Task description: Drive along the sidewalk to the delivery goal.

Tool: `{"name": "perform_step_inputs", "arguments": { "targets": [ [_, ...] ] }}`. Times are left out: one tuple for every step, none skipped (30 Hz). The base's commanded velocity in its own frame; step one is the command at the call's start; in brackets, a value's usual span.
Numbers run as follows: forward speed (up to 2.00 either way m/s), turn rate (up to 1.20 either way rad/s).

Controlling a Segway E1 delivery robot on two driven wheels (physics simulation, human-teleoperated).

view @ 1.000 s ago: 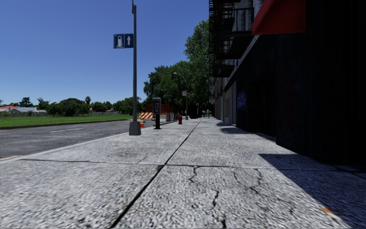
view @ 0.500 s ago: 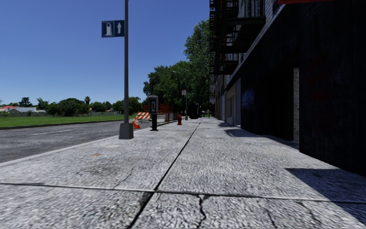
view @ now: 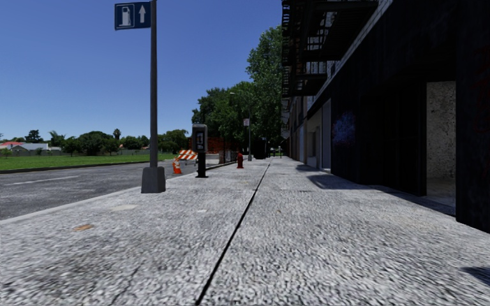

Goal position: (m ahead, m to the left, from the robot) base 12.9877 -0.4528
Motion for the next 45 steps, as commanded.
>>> {"name": "perform_step_inputs", "arguments": {
  "targets": [
    [2.00,0.00],
    [2.00,0.00],
    [2.00,0.00],
    [2.00,0.00],
    [2.00,0.00],
    [2.00,0.00],
    [2.00,0.00],
    [2.00,0.00],
    [2.00,0.00],
    [2.00,0.00],
    [2.00,0.00],
    [2.00,0.00],
    [2.00,0.00],
    [2.00,0.00],
    [2.00,0.00],
    [2.00,0.00],
    [2.00,0.00],
    [2.00,0.00],
    [2.00,0.00],
    [2.00,0.00],
    [2.00,0.00],
    [2.00,0.00],
    [2.00,0.00],
    [2.00,0.00],
    [2.00,0.00],
    [2.00,0.00],
    [2.00,0.00],
    [2.00,0.00],
    [2.00,0.00],
    [2.00,0.00],
    [2.00,0.00],
    [2.00,0.00],
    [2.00,0.00],
    [2.00,0.00],
    [2.00,0.00],
    [2.00,0.00],
    [2.00,0.00],
    [2.00,0.00],
    [2.00,0.00],
    [2.00,0.00],
    [2.00,0.00],
    [2.00,0.00],
    [2.00,0.00],
    [2.00,0.00],
    [2.00,0.00]
  ]
}}
